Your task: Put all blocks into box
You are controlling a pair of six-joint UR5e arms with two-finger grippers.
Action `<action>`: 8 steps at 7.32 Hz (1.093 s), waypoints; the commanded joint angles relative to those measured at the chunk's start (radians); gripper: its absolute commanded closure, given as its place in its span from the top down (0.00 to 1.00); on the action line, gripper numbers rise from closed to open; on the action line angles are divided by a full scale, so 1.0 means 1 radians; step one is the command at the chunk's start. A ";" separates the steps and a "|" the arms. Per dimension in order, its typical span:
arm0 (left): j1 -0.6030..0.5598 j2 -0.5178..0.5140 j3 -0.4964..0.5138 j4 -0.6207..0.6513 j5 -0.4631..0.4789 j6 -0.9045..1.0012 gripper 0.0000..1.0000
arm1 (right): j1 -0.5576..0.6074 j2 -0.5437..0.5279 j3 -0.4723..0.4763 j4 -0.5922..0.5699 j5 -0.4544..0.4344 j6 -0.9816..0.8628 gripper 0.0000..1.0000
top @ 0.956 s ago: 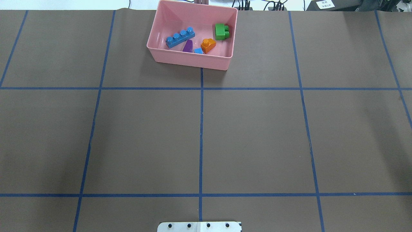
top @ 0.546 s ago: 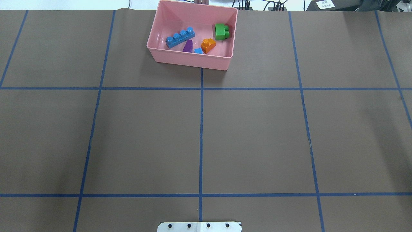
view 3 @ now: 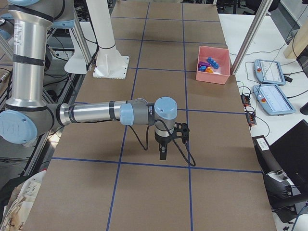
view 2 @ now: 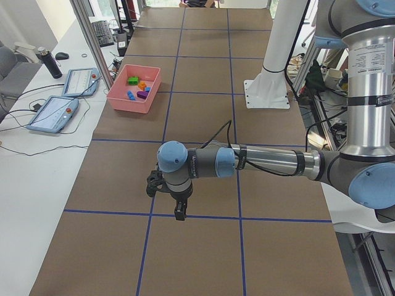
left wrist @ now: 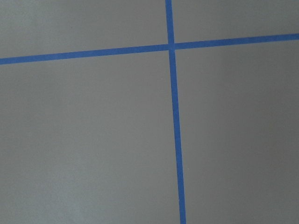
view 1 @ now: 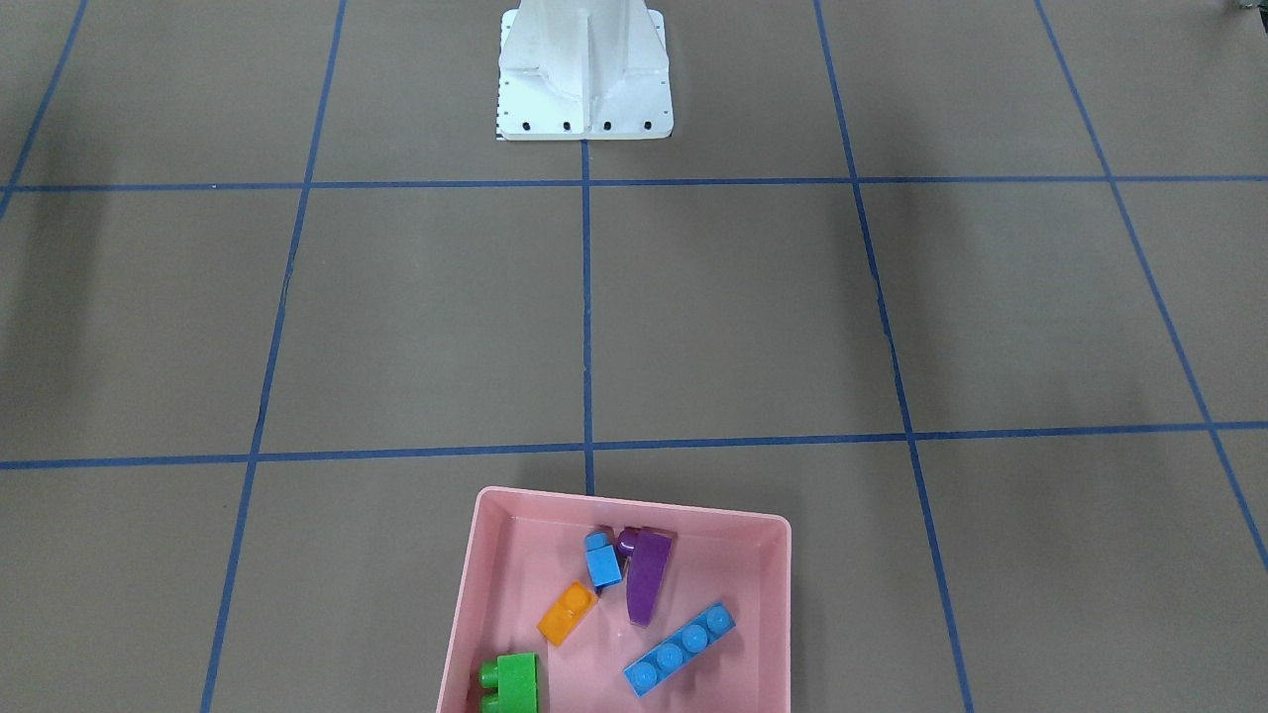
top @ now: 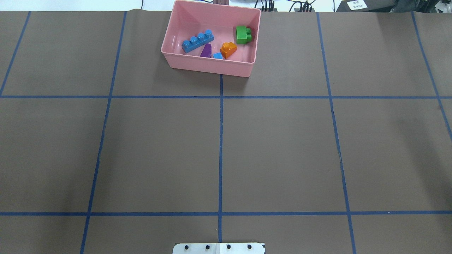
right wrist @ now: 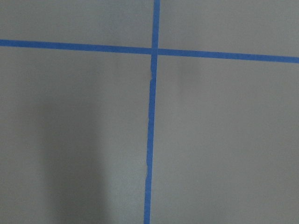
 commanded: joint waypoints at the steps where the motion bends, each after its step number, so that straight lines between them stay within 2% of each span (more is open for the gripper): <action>1: 0.001 -0.003 -0.004 -0.011 -0.023 -0.006 1.00 | -0.004 -0.003 -0.009 -0.012 0.010 0.003 1.00; 5: -0.001 -0.010 -0.007 -0.007 -0.037 -0.005 1.00 | -0.004 -0.002 -0.014 -0.012 0.027 0.003 1.00; 6: -0.002 0.004 -0.013 -0.004 -0.082 -0.006 1.00 | -0.004 -0.002 -0.020 -0.012 0.026 0.003 1.00; 8: -0.002 0.012 -0.015 -0.002 -0.089 -0.006 1.00 | -0.004 -0.005 -0.017 -0.013 0.027 0.003 1.00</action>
